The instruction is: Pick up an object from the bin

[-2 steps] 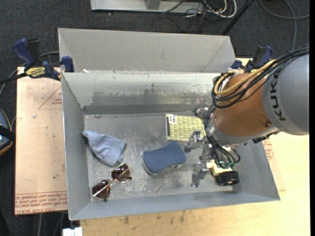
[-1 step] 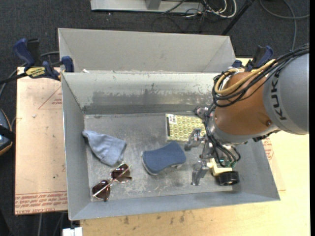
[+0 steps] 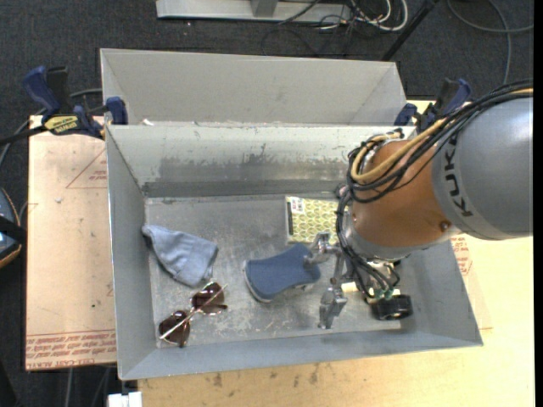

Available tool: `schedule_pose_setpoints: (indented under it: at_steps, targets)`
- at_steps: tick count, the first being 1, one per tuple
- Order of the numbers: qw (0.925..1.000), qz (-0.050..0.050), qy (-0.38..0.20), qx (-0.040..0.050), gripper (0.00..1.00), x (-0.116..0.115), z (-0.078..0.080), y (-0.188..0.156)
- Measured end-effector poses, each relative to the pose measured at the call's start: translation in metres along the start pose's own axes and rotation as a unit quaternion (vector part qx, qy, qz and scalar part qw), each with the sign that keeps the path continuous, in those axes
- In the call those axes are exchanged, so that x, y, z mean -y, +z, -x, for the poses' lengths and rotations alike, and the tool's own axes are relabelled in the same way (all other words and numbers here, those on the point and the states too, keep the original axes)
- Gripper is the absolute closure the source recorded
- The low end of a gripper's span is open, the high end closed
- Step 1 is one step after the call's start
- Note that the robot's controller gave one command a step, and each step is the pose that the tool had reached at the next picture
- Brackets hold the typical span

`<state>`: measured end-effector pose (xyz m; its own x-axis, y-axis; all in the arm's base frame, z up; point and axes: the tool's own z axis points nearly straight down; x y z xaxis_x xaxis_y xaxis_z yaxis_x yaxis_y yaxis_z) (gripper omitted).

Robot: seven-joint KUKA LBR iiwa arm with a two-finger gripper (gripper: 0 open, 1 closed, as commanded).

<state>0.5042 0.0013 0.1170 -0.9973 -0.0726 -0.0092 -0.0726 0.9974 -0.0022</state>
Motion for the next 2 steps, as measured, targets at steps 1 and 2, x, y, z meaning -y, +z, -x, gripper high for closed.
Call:
schedule_pose_setpoints:
  at_steps: [1, 2]
  targets:
    - [0.9969, 0.001, -0.078, 0.0107, 1.0, -0.0702, 0.034, 0.0378]
    - [0.9969, 0.001, -0.078, 0.0107, 1.0, -0.0702, 0.0339, 0.0378]
